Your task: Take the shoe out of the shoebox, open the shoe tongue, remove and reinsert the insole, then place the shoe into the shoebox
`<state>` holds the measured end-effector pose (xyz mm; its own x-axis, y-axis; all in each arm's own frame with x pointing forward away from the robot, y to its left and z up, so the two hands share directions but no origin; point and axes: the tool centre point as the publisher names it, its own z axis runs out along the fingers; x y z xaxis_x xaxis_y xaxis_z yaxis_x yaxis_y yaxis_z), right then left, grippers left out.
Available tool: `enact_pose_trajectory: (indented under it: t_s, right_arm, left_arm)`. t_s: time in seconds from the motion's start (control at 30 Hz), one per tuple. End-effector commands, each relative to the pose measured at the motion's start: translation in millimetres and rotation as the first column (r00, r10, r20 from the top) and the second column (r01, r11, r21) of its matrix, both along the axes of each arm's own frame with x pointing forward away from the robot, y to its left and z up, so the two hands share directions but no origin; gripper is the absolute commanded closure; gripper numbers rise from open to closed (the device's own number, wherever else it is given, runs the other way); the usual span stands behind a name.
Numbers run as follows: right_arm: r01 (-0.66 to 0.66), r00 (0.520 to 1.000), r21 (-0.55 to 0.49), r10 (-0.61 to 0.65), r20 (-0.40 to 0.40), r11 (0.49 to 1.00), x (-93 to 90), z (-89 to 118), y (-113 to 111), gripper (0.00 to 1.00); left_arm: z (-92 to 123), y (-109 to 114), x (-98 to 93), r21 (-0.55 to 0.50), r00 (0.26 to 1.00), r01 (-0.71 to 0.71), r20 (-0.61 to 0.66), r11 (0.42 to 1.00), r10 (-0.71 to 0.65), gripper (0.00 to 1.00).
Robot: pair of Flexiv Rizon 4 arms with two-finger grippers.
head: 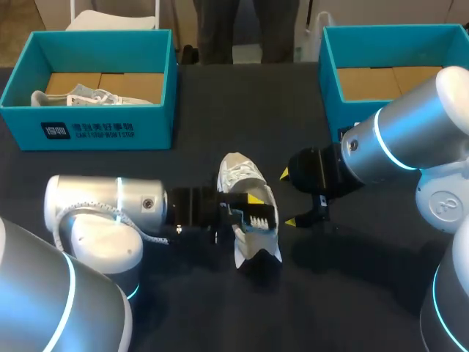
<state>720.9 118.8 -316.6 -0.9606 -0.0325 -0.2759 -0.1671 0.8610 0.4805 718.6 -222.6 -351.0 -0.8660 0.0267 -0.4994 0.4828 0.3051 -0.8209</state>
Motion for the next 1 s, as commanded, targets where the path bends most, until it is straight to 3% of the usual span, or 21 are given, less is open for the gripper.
enact_pose_trajectory:
  t_s: [0.03,0.37,0.47,0.5,1.0]
  right_arm:
    - [0.002,1.0,0.0,-0.002,0.002,1.0,0.1,-2,2,0.0]
    - [0.002,1.0,0.0,-0.002,0.002,1.0,0.1,-2,2,0.0]
    - [0.002,1.0,0.0,-0.002,0.002,1.0,0.1,-2,2,0.0]
    - [0.002,1.0,0.0,-0.002,0.002,1.0,0.1,-2,2,0.0]
    - [0.002,1.0,0.0,-0.002,0.002,1.0,0.1,-2,2,0.0]
  left_arm:
    - [12,2,-5.3,0.0,1.0,0.003,0.003,1.0,-0.003,0.64]
    - [28,7,-17.7,0.002,1.0,0.013,0.005,1.0,-0.013,0.71]
    - [27,8,-19.8,0.014,1.0,0.012,0.005,1.0,-0.013,0.87]
    - [26,8,-19.9,0.018,1.0,0.011,0.004,1.0,-0.011,1.0]
    - [-7,0,-3.9,0.051,0.999,-0.024,0.026,0.998,0.022,1.0]
